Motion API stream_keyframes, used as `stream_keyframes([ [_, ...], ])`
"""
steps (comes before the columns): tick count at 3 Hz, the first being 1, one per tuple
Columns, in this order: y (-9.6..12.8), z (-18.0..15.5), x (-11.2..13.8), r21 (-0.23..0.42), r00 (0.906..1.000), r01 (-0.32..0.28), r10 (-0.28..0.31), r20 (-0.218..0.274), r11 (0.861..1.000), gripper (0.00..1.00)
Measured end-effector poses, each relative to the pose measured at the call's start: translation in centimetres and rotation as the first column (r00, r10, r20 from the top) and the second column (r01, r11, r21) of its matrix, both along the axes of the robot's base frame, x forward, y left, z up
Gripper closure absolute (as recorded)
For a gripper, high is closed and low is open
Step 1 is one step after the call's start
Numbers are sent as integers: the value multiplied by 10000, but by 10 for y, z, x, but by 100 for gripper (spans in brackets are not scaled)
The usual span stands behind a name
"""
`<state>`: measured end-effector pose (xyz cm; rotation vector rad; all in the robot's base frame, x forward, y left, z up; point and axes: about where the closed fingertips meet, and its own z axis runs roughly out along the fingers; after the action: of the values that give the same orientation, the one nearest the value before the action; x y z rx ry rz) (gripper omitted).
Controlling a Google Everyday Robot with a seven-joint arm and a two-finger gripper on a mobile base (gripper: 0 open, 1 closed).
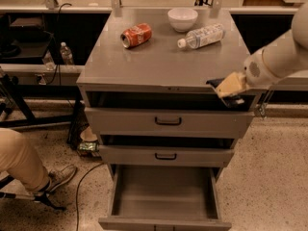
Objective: Place rxbar blueberry into bottom drawer
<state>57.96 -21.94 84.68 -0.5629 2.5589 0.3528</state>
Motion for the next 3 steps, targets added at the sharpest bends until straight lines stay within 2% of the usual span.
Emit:
stream_keyframes([
  [1, 10, -26, -38, 97, 9912, -1321, 1320, 58, 9912, 100],
  [2, 11, -30, -41, -106, 9835, -1797, 1798, 175, 9837, 100],
  [3, 12, -33, -43, -44, 9829, -1834, 1834, 143, 9830, 100],
])
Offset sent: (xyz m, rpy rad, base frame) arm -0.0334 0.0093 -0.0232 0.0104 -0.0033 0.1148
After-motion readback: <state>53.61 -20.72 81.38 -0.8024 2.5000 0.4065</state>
